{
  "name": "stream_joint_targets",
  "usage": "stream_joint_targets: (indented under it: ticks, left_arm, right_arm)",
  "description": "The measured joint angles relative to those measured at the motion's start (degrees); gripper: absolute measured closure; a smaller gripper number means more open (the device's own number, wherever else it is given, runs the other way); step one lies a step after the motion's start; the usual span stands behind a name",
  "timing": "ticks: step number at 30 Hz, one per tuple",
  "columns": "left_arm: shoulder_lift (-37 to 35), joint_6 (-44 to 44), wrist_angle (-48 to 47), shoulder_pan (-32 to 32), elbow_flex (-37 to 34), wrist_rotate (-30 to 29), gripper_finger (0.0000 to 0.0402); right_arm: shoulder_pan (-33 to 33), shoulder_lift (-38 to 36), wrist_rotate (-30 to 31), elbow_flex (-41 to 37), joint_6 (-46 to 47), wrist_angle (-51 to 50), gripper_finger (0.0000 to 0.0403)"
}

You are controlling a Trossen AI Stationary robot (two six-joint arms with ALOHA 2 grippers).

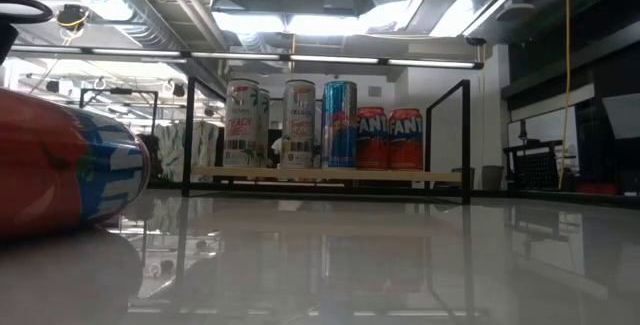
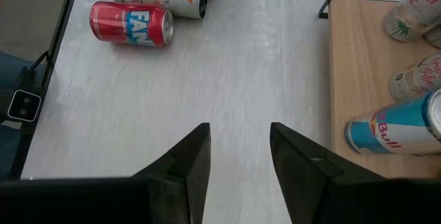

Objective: Place canned beverage on shelf
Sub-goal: Put the white pink soda can on the shelf aligned with the other white pink soda cans

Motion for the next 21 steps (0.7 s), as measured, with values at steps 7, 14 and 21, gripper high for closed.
stream_joint_targets:
  ticks: [7, 14, 21]
  left_arm:
    - [0.12, 0.01, 0.37, 0.01, -0.08, -0.03, 0.0122]
    - [0.39, 0.01, 0.02, -0.01, -0.32, 0.33, 0.007]
    - [0.31, 0.04, -0.99, 1.52, -0.27, 0.06, 0.0059]
  right_arm:
    - [-0.01, 0.0, -0.01, 0.0, 0.0, 0.0, 0.0255]
    - [-0.01, 0.0, 0.0, 0.01, 0.0, 0.0, 0.0255]
    - [-0.01, 0.0, 0.0, 0.02, 0.0, 0.02, 0.0255]
